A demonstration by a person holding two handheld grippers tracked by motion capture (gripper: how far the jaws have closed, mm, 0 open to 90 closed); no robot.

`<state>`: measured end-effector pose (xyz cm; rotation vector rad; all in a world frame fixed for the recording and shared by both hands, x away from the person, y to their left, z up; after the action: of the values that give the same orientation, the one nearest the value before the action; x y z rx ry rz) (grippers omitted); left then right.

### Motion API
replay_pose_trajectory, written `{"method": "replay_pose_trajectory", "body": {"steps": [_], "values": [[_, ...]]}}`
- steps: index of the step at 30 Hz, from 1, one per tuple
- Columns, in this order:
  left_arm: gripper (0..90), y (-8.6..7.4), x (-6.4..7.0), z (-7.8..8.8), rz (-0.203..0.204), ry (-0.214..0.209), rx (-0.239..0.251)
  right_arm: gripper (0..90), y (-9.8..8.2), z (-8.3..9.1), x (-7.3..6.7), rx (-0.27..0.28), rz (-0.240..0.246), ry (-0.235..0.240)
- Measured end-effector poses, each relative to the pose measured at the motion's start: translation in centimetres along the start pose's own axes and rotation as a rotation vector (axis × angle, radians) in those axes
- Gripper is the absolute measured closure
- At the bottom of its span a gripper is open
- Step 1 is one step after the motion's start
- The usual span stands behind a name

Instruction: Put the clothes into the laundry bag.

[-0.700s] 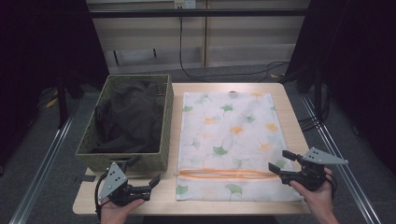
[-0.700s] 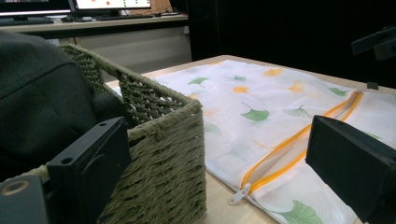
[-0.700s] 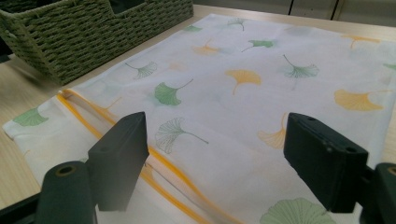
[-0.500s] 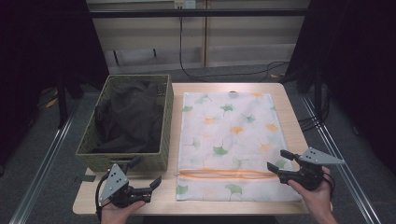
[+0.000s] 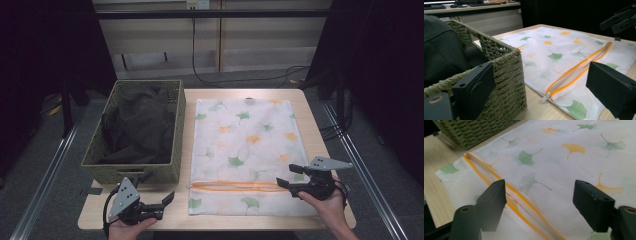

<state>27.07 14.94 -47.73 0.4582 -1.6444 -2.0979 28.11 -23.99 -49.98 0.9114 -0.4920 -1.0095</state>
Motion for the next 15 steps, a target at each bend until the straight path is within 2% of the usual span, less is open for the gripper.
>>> {"method": "replay_pose_trajectory", "body": {"steps": [2,3,4,8,12,15], "values": [[8.4,0.0,0.0,0.1,0.001,0.0,-0.003,28.1,0.1,-0.2,-0.1,-0.002,0.016,-0.01],[8.4,0.0,-0.1,0.1,0.005,-0.001,0.001,29.8,0.1,-0.8,-0.5,-0.023,0.025,0.011],[8.4,0.0,-0.1,0.1,0.009,-0.004,0.003,29.8,0.1,-1.0,-0.7,-0.032,0.03,0.014],[8.4,0.0,0.0,0.1,0.008,-0.004,0.001,33.3,0.7,-2.0,-1.6,-0.051,0.056,0.051],[8.4,0.0,0.2,0.0,0.004,-0.014,-0.007,35.9,1.4,-3.2,-3.1,-0.1,0.106,0.093],[8.8,0.0,0.3,-0.1,0.014,-0.014,0.0,36.6,2.0,-4.6,-4.1,-0.14,0.157,0.108]]}}
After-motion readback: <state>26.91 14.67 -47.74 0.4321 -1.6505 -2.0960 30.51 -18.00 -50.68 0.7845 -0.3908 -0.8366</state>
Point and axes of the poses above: each handheld gripper's, and its own axes: z roughly backward along the jaws, y roughly out of its top, x roughly to its right, the point moved 9 cm from there along -z, roughly forward along the jaws, and after that the axes turned 11 degrees about -y, right-handed, at the moved point
